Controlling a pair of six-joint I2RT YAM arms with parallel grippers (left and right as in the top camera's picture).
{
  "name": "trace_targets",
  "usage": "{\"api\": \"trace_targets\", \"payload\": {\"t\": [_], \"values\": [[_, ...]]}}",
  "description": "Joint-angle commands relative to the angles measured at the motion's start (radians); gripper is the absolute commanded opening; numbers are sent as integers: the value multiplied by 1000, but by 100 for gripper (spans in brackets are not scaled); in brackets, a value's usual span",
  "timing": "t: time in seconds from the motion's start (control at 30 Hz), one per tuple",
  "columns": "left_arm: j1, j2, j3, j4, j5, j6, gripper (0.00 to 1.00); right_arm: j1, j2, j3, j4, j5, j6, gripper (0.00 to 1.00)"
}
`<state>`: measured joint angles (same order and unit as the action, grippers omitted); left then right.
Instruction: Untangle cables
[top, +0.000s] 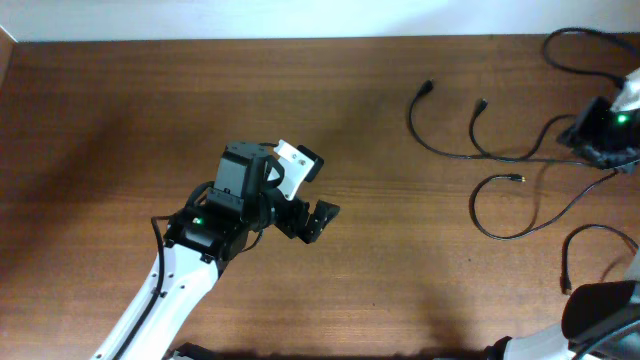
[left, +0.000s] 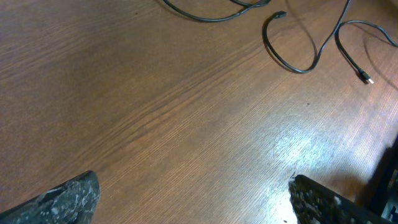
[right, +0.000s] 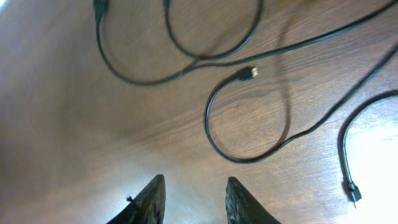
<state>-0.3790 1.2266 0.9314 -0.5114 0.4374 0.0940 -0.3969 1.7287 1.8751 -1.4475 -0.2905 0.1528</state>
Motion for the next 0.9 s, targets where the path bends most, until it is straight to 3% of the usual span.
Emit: {"api": "trace_targets", "payload": {"t": [0.0, 0.13, 0.5, 0.87], "values": [[5, -19, 1, 2, 11, 12, 99, 63, -32, 9, -37, 16, -104, 31], [5, -19, 1, 2, 11, 12, 99, 148, -32, 9, -78, 14, -165, 31], [5, -19, 1, 2, 11, 12, 99, 388, -32, 8, -81, 13, -164, 32], [5, -19, 1, 2, 11, 12, 99, 417, -32, 8, -81, 14, -164, 32]]}}
